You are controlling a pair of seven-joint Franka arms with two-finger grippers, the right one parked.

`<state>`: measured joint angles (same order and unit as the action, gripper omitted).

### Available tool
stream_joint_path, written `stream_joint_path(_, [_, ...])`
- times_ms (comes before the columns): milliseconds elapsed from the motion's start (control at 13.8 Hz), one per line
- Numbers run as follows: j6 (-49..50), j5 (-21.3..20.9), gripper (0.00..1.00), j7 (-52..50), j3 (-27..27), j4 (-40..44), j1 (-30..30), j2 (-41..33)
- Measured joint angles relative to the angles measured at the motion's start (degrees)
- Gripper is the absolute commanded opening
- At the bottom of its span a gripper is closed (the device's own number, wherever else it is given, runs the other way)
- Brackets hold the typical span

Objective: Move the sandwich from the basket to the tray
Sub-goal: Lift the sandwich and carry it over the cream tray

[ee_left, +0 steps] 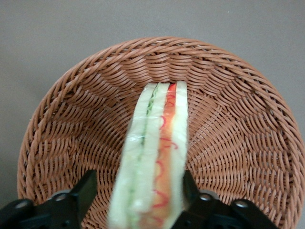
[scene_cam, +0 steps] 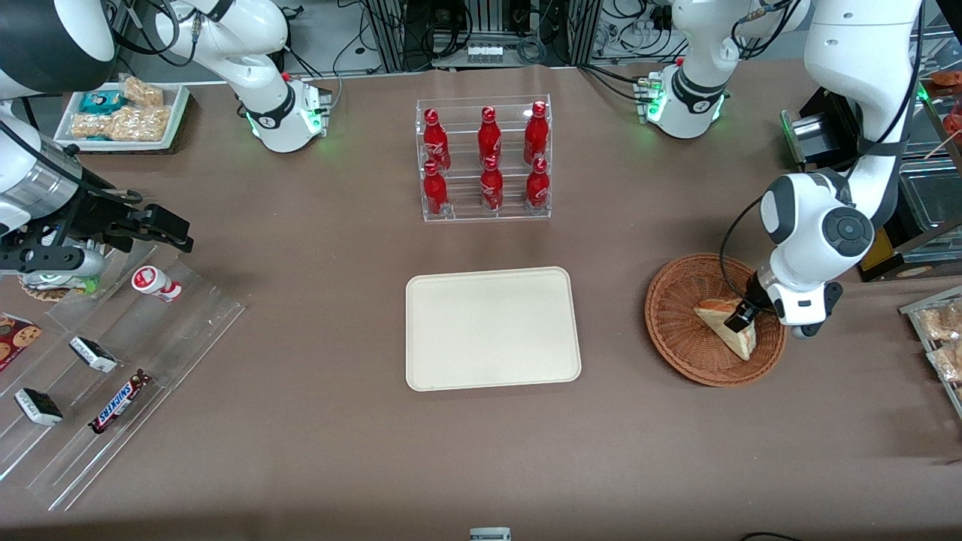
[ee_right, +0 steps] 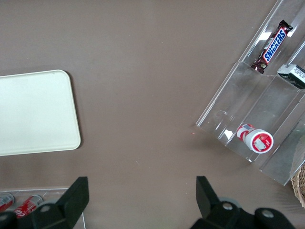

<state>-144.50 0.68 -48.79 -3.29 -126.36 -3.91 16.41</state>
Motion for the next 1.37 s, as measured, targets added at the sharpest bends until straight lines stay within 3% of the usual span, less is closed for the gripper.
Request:
stream_joint_path(217, [2.2,0.0,0.05,0.0,0.1,2.2,0.0,-0.2])
stream_joint_path(506, [18.6,0.0,0.07,0.1,1.4,14.5,-2.0,-0.6])
stream_joint_path(795, [21.3,0.0,0.07,0.6,2.0,21.1,-12.0,2.0])
stream_joint_path(1373, [17.9,-0.3,0.08,0.7,2.3,36.6,-32.8,17.9])
